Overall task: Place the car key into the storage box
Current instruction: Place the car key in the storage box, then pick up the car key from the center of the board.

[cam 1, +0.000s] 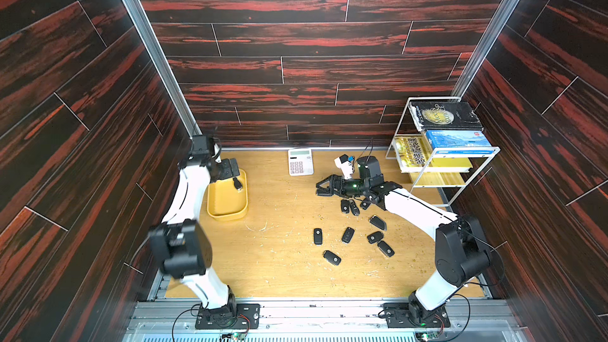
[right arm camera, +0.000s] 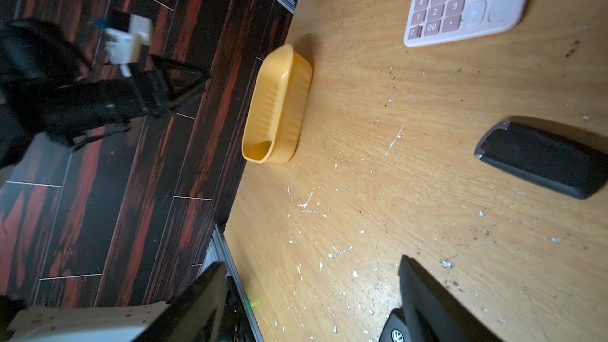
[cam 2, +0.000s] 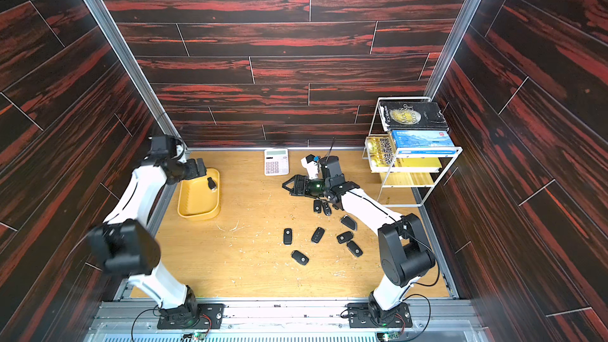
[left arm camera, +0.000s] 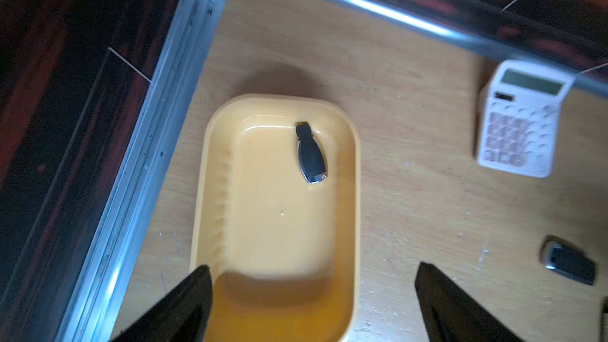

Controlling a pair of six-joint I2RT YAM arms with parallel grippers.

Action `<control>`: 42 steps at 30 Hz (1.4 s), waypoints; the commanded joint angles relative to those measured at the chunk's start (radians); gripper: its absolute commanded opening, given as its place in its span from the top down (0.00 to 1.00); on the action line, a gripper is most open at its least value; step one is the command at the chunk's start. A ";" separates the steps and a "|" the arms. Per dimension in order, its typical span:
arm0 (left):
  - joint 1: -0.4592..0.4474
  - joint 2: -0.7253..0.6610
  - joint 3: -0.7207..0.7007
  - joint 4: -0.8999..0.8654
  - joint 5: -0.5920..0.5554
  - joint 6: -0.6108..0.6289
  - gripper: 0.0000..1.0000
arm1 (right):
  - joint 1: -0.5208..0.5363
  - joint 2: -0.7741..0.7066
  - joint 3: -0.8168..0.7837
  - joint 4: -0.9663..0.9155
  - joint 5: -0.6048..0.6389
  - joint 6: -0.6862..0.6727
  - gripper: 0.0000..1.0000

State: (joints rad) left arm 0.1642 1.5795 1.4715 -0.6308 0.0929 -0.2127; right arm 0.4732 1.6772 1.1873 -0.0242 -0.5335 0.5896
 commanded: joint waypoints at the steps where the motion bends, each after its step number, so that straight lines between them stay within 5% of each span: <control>1: -0.016 -0.226 -0.173 0.276 0.100 -0.208 0.00 | -0.009 -0.016 0.033 -0.079 0.035 -0.048 0.14; 5: -0.016 -0.400 -0.394 0.462 0.203 -0.427 0.00 | -0.022 -0.038 0.040 -0.124 0.060 -0.072 0.14; 9: -0.023 -0.423 -0.517 0.716 0.415 -0.554 0.00 | -0.031 -0.070 0.055 -0.180 0.090 -0.103 0.14; 17: -0.067 -0.390 -0.450 0.527 0.443 -0.536 0.00 | -0.031 -0.082 0.130 -0.401 0.214 -0.224 0.13; 24: -0.136 -0.263 -0.294 0.154 0.400 -0.365 0.02 | -0.028 -0.060 0.111 -0.492 0.307 -0.268 0.13; 28: -0.173 -0.255 -0.298 0.080 0.343 -0.329 0.03 | -0.003 -0.059 0.059 -0.513 0.335 -0.283 0.15; 42: -0.180 -0.388 -0.409 -0.069 0.174 -0.228 0.03 | 0.365 0.016 -0.016 -0.496 0.631 -0.059 0.21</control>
State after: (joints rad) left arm -0.0177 1.2522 1.0733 -0.6510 0.3275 -0.4862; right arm 0.7929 1.6531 1.1694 -0.5056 -0.0132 0.4484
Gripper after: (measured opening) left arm 0.968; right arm 0.793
